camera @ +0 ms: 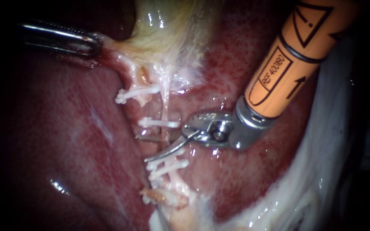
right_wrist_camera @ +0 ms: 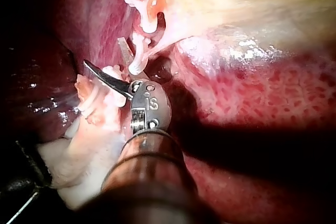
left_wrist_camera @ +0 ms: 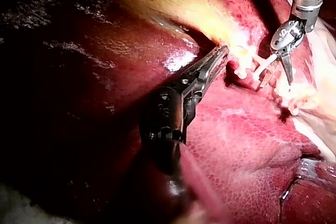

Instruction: Go to the cutting position right tube

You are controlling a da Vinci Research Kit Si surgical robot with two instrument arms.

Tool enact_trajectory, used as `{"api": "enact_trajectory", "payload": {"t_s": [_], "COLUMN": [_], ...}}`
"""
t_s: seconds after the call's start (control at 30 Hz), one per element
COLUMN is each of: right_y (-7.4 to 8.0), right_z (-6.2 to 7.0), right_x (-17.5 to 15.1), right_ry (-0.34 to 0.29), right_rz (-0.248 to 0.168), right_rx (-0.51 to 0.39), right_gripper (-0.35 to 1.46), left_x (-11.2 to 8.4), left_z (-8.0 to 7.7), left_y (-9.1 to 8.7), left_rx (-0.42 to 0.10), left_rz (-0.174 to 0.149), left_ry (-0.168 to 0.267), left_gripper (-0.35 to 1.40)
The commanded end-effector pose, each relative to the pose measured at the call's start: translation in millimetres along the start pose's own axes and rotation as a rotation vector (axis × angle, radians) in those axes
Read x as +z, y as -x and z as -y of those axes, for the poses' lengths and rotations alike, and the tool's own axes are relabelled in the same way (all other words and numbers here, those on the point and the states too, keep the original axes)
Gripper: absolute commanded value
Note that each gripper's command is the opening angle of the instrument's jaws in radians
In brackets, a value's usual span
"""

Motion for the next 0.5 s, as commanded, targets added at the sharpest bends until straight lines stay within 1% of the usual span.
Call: {"api": "enact_trajectory", "payload": {"t_s": [0.03,0.13,0.23,0.37,0.5], "right_y": [0.0,-0.1,-0.3,-0.9,-1.9], "right_z": [0.0,0.2,0.7,2.0,3.5], "right_x": [0.0,0.0,0.1,0.3,0.6], "right_ry": [0.002,0.001,-0.002,-0.009,-0.025], "right_rz": [0.000,0.000,0.000,0.000,-0.007], "right_rx": [0.000,0.000,0.006,0.014,0.016], "right_gripper": [1.43,1.43,1.43,1.43,1.43], "left_x": [0.0,0.0,0.0,0.0,-0.1], "left_z": [0.0,0.0,0.0,0.0,0.0], "left_y": [0.0,0.0,0.0,0.0,0.1], "left_rx": [0.000,0.000,0.000,0.000,0.000], "left_rz": [0.000,0.000,0.000,0.000,0.000], "left_ry": [0.000,0.000,0.000,0.000,0.001], "left_gripper": [-0.35,-0.35,-0.35,-0.35,-0.35]}}
